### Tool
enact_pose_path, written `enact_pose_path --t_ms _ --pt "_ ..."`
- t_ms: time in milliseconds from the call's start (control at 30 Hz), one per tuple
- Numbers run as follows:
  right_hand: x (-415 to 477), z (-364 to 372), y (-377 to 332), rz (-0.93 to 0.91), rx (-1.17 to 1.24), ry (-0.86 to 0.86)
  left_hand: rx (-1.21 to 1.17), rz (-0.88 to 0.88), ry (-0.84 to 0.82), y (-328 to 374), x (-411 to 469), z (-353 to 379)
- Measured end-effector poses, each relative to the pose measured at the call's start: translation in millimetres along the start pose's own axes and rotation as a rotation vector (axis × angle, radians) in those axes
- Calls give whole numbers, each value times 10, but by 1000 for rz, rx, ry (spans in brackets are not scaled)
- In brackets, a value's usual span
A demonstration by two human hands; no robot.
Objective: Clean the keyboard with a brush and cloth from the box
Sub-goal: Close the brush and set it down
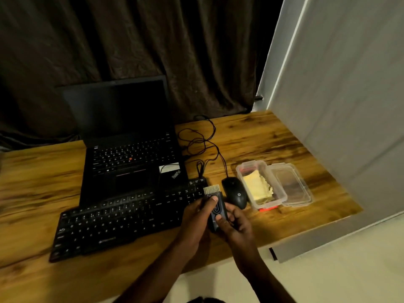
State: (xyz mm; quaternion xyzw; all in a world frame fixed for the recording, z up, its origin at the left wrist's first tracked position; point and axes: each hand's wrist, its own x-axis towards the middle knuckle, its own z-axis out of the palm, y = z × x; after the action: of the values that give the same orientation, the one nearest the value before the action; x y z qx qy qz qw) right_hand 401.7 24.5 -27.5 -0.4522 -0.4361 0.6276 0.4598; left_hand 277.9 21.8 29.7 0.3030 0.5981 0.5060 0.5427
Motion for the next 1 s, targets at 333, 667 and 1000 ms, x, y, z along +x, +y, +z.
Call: enact_pose_path --t_ms 333,667,1000 --pt "-14 -129 38 -34 -33 -9 -26 -70 -19 -119 61 97" --pt "-49 -211 90 -51 -126 51 -59 -166 -91 -235 60 90" --pt "42 -417 168 -136 -540 238 321 -61 -51 -484 -36 123"
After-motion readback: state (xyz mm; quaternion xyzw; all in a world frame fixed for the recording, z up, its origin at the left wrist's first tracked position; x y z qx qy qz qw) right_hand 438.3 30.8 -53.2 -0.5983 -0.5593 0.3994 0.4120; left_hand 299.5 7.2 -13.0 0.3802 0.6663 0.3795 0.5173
